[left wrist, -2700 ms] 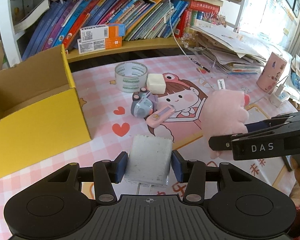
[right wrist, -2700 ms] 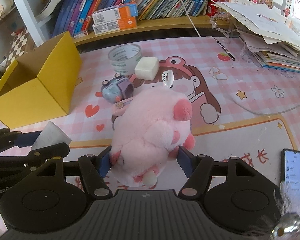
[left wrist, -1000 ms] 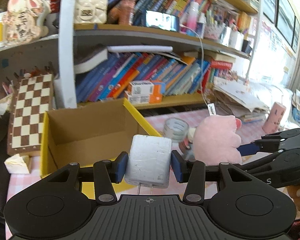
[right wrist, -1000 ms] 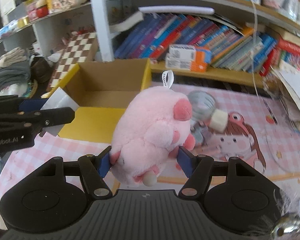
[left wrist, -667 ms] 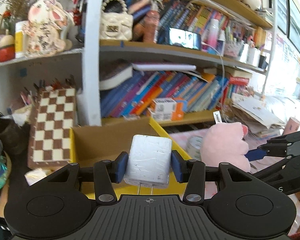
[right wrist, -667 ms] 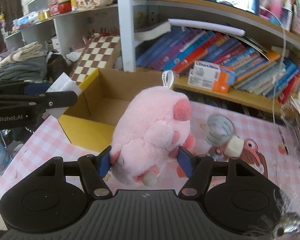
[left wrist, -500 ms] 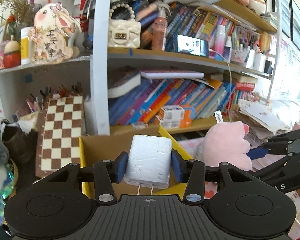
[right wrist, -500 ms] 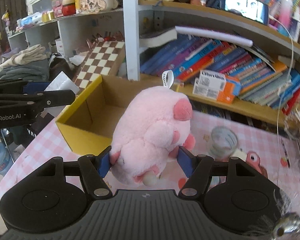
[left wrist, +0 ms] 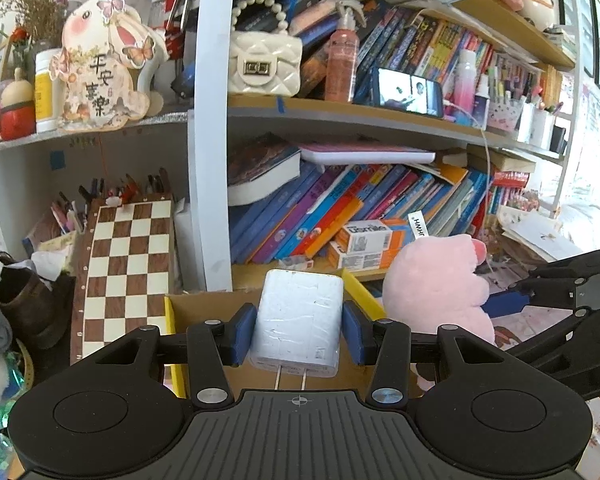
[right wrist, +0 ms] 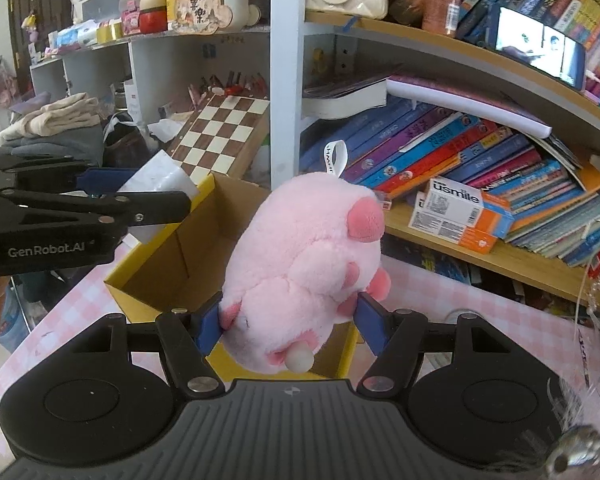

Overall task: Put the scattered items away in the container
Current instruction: 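Lower the charger into the box and open the left gripper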

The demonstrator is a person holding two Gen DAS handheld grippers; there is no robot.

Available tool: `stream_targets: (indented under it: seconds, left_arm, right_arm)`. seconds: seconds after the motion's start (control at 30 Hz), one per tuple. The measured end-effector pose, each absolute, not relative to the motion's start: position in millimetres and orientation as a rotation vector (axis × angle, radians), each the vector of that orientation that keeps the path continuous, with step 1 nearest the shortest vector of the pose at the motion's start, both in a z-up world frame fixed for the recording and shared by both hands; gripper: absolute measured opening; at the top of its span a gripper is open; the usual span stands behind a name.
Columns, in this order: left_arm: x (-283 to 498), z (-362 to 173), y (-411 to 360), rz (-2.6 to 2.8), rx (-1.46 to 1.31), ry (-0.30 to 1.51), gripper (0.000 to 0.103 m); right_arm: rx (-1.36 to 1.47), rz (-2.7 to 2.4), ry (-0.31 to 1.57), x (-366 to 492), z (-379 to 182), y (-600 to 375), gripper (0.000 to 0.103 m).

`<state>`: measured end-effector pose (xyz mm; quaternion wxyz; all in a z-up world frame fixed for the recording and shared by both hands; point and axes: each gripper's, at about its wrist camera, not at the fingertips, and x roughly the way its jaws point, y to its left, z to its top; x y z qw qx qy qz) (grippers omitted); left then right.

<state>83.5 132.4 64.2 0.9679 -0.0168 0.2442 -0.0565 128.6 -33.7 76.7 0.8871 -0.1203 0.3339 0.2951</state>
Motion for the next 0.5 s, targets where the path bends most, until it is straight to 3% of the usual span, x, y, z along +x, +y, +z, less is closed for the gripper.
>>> stream_targets:
  seconds: [0.5]
  left_arm:
    - [129.9,34.3,145.9,-0.061,-0.053,0.570,0.045]
  right_arm:
    - [-0.280,0.667,0.741,170.1,49.0,-6.3,0.066]
